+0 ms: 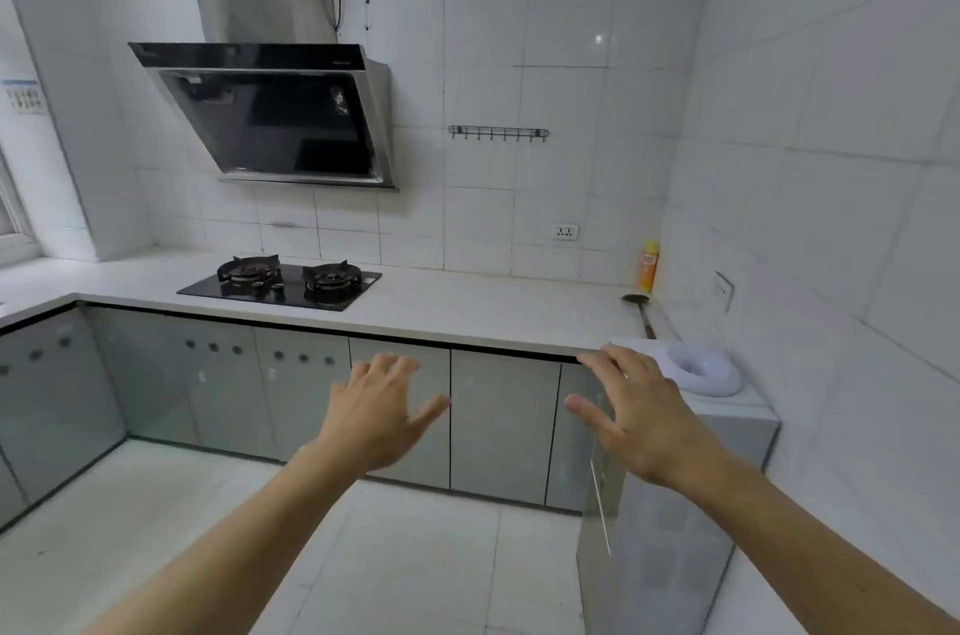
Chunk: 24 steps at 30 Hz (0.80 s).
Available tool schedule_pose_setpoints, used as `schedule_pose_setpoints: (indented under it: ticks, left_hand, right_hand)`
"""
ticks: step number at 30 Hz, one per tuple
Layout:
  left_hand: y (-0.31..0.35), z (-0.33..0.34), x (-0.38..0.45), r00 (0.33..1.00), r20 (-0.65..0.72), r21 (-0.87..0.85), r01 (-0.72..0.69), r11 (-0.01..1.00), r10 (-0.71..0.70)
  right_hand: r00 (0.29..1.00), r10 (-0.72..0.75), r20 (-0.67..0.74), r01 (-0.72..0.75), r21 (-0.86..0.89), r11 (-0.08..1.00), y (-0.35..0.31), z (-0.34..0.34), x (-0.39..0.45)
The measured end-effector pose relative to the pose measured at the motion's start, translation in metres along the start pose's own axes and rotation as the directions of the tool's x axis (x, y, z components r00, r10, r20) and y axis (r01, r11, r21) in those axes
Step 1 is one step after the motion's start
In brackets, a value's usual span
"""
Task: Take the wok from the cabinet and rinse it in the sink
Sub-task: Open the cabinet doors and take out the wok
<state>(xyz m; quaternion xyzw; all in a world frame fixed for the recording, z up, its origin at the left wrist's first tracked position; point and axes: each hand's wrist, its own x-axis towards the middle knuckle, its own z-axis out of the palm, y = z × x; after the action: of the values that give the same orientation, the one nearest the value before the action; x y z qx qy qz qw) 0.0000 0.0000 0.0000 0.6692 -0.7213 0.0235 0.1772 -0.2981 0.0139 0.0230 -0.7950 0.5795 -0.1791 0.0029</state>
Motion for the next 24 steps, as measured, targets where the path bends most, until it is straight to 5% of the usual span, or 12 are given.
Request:
schedule_pose_setpoints:
  ticks: [16, 24]
  left_hand:
    - [-0.063, 0.075, 0.234, 0.981, 0.044, 0.035, 0.186, 0.982, -0.187]
    - [-0.121, 0.134, 0.331, 0.99, 0.061, 0.062, 0.123, 0.991, -0.127]
  right_hand:
    - [0.994, -0.062, 0.09, 0.051, 0.116, 0.992, 0.074, 0.099, 0.267]
    - [0.99, -0.014, 0.143, 0.003, 0.077, 0.997, 0.071, 0.159, 0.372]
